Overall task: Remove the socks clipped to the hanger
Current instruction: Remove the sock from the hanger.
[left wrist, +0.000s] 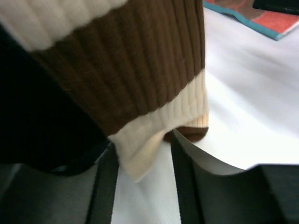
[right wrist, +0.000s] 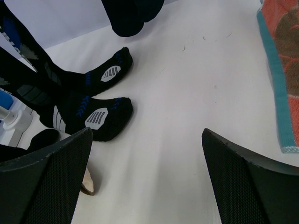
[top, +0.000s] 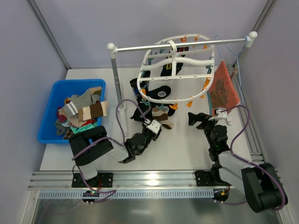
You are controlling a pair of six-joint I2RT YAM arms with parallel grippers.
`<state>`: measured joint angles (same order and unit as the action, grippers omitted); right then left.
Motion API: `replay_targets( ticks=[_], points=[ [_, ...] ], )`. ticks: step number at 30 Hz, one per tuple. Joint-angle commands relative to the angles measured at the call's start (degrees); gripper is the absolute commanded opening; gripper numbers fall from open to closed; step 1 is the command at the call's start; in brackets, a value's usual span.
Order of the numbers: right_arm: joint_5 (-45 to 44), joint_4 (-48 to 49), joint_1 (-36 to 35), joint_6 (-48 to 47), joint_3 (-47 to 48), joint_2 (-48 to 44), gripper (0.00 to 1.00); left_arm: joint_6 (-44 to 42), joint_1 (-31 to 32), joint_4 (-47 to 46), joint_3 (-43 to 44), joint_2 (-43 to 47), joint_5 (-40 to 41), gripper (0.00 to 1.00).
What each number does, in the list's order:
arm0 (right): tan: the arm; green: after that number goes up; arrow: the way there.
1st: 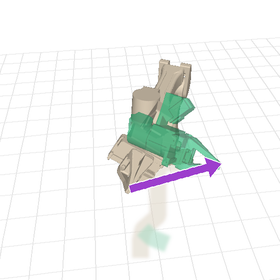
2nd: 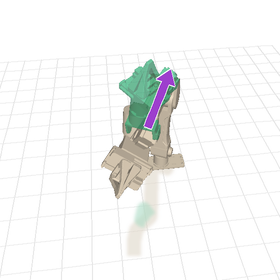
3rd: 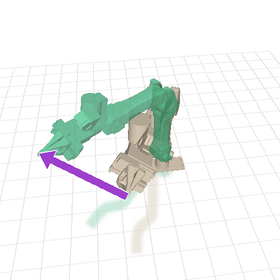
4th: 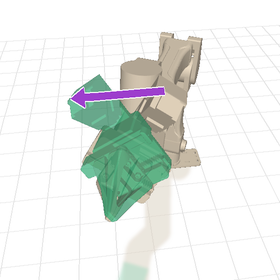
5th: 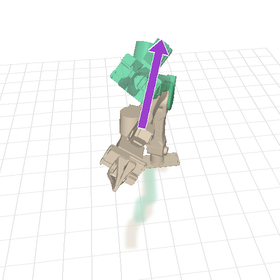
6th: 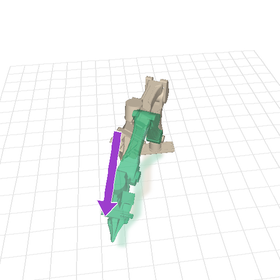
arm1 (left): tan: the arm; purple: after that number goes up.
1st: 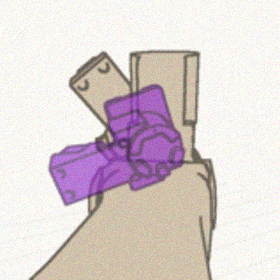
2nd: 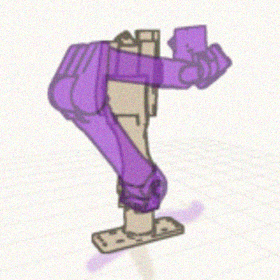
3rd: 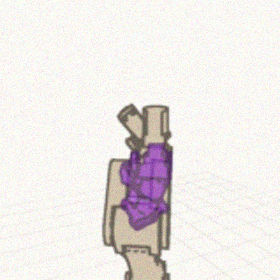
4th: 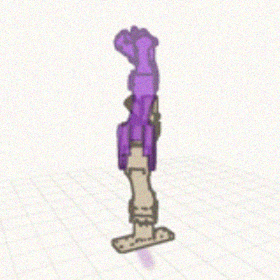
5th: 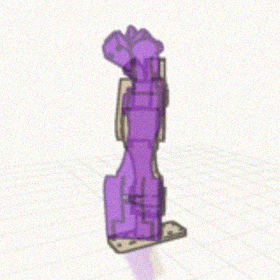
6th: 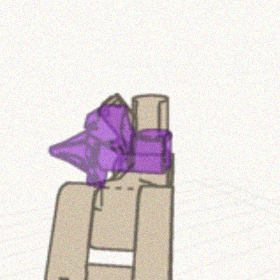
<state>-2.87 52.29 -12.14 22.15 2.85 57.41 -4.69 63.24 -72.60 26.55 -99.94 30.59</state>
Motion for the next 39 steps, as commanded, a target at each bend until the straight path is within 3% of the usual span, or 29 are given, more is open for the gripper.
replay_targets(
  ticks=[1, 3, 10, 16, 19, 23, 30, 33, 36, 39],
  points=[
    [0.6, 5.0, 0.3, -0.9, -0.6, 0.2, 0.98, -0.1, -0.1, -16.0, 0.8, -0.7, -2.8, 0.43],
    [0.9, 5.4, 0.3, -1.1, -0.8, 0.1, 0.98, 0.1, -0.1, -16.0, 0.8, -0.9, -4.0, 0.29],
    [1.8, 6.9, 0.1, -1.4, -1.5, -0.1, 0.97, 0.6, 0.4, -16.0, 0.8, -0.6, -5.1, 0.00],
    [4.9, 12.4, -0.9, -3.9, -5.2, -3.3, 0.92, -3.2, 4.4, -16.0, 1.8, -1.0, 0.9, 0.00],
    [3.2, 10.0, -5.4, -8.0, -5.2, -7.6, 0.91, -5.3, 6.4, -16.0, 3.9, -3.0, 3.2, 0.00],
    [-3.6, -3.1, -14.8, -13.0, -4.7, -26.1, 0.91, -4.5, 6.8, -16.0, 4.7, -4.1, 4.4, 0.00],
    [6.9, -23.4, -18.1, -11.2, -3.6, -52.1, 0.91, -5.8, 6.7, -16.0, 4.4, -3.6, 7.2, 0.00],
    [12.9, -25.9, -18.4, -10.2, -0.1, -54.6, 0.91, -5.4, 6.3, -16.0, 4.0, -2.7, 7.8, 0.00],
    [16.7, -26.5, -19.3, -10.5, 3.6, -49.9, 0.90, -2.6, 4.5, -16.0, 2.3, -1.4, 6.2, 0.00],
    [12.4, -26.5, -22.9, -14.7, 8.7, -42.8, 0.90, -1.7, 3.6, -16.0, 0.4, 0.1, 6.0, 0.00]
  ],
)
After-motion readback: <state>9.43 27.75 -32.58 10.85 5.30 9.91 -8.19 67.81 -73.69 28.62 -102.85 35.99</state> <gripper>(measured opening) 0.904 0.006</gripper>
